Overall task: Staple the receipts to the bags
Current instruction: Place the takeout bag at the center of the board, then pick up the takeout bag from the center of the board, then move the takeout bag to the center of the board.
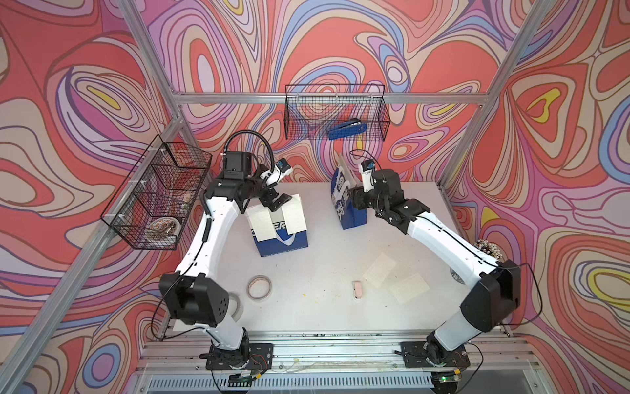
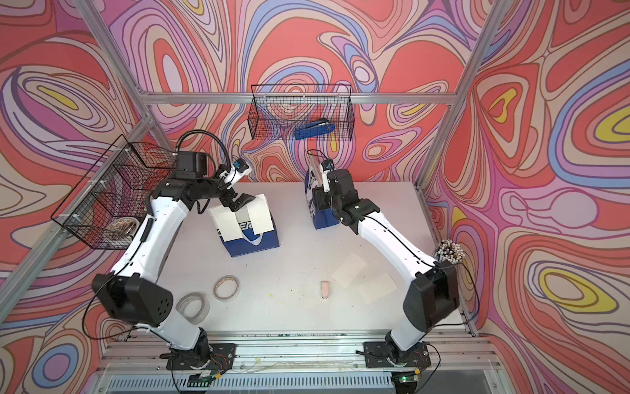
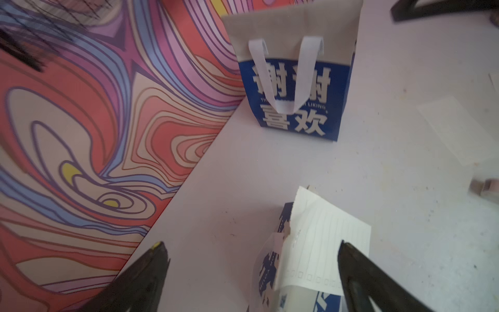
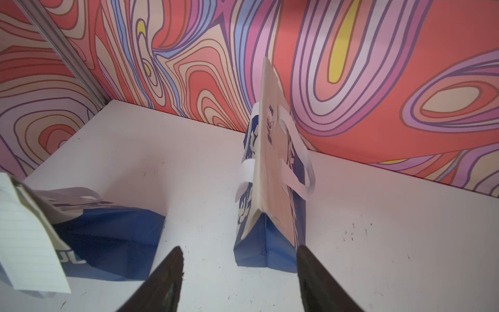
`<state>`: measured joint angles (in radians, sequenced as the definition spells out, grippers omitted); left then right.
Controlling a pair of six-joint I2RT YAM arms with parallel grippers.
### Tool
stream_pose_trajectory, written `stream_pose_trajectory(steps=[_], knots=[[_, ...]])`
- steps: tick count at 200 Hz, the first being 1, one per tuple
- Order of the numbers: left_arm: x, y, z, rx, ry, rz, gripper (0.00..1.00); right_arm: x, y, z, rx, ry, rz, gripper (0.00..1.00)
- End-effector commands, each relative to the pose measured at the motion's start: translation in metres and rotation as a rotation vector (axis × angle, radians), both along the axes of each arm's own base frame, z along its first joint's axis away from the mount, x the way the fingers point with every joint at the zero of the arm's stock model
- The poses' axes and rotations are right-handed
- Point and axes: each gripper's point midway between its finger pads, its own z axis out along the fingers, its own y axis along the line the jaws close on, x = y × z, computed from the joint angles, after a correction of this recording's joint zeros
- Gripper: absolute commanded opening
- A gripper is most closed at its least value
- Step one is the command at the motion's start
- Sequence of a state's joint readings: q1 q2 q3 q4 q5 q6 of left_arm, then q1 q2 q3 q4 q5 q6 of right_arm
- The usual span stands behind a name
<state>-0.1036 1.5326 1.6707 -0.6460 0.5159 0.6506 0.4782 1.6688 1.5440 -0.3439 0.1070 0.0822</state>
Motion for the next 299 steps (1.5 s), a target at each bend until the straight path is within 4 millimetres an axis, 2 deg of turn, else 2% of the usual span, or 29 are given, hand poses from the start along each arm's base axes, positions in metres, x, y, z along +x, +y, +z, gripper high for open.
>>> stream_pose_trajectory(steps=[1,8,10,13,25,46,75,91,107,137,141,143,148,168,177,198,224,244,256,273,299], knots=[[-0.017,0.001,0.038,-0.227,-0.069,0.104,1.00,0.025,-0.001,-0.002,0.009,-0.010,-0.009,0.64],[-0.024,0.003,0.037,-0.238,-0.071,0.114,1.00,0.031,-0.001,-0.002,0.009,-0.013,-0.012,0.63],[-0.027,0.003,0.037,-0.239,-0.073,0.115,1.00,0.036,0.000,-0.012,0.001,0.003,-0.012,0.62],[-0.030,0.003,0.034,-0.240,-0.067,0.116,1.00,0.039,0.001,-0.017,-0.001,0.010,-0.011,0.62],[-0.043,0.004,0.026,-0.226,-0.034,0.114,1.00,0.049,0.002,-0.026,-0.009,0.027,-0.012,0.56],[-0.059,0.009,0.012,-0.208,0.069,0.148,1.00,0.062,0.001,-0.032,-0.050,0.026,-0.029,0.48],[-0.075,0.022,-0.003,-0.259,0.149,0.270,1.00,0.069,-0.001,-0.037,-0.095,0.013,-0.022,0.31],[-0.083,0.032,-0.009,-0.227,0.097,0.310,1.00,0.067,0.000,-0.041,-0.124,0.012,0.003,0.22],[-0.079,0.042,-0.009,-0.134,0.019,0.320,1.00,0.060,-0.001,-0.040,-0.155,0.013,0.036,0.14],[-0.061,0.050,-0.013,0.086,0.037,0.262,1.00,0.037,-0.013,-0.016,-0.192,-0.039,0.082,0.04],[-0.058,0.051,-0.014,0.111,0.046,0.255,1.00,0.035,-0.015,-0.021,-0.198,-0.033,0.093,0.02],[-0.056,0.051,-0.015,0.126,0.051,0.250,1.00,0.031,-0.018,-0.011,-0.192,-0.051,0.094,0.01],[-0.052,0.052,-0.019,0.162,0.072,0.229,1.00,0.026,-0.022,-0.006,-0.189,-0.061,0.101,0.00],[-0.039,0.049,-0.033,0.261,0.147,0.111,0.81,0.012,-0.036,0.004,-0.136,-0.066,0.164,0.00],[-0.037,0.046,-0.043,0.304,0.196,0.047,0.78,0.007,-0.040,0.009,-0.119,-0.073,0.183,0.00],[-0.039,0.033,-0.053,0.305,0.291,-0.079,0.76,-0.002,-0.048,0.024,-0.131,-0.106,0.186,0.00],[-0.029,0.028,-0.059,0.285,0.316,-0.102,0.75,-0.012,-0.051,0.041,-0.135,-0.122,0.190,0.00],[-0.030,0.023,-0.069,0.273,0.376,-0.144,0.74,-0.022,-0.054,0.056,-0.134,-0.153,0.195,0.00],[-0.029,0.021,-0.072,0.261,0.399,-0.151,0.65,-0.027,-0.054,0.064,-0.131,-0.169,0.201,0.00],[-0.023,0.017,-0.077,0.250,0.401,-0.170,0.45,-0.036,-0.053,0.073,-0.117,-0.187,0.218,0.00],[-0.020,0.007,-0.076,0.217,0.409,-0.236,0.03,-0.046,-0.051,0.082,-0.091,-0.201,0.244,0.00]])
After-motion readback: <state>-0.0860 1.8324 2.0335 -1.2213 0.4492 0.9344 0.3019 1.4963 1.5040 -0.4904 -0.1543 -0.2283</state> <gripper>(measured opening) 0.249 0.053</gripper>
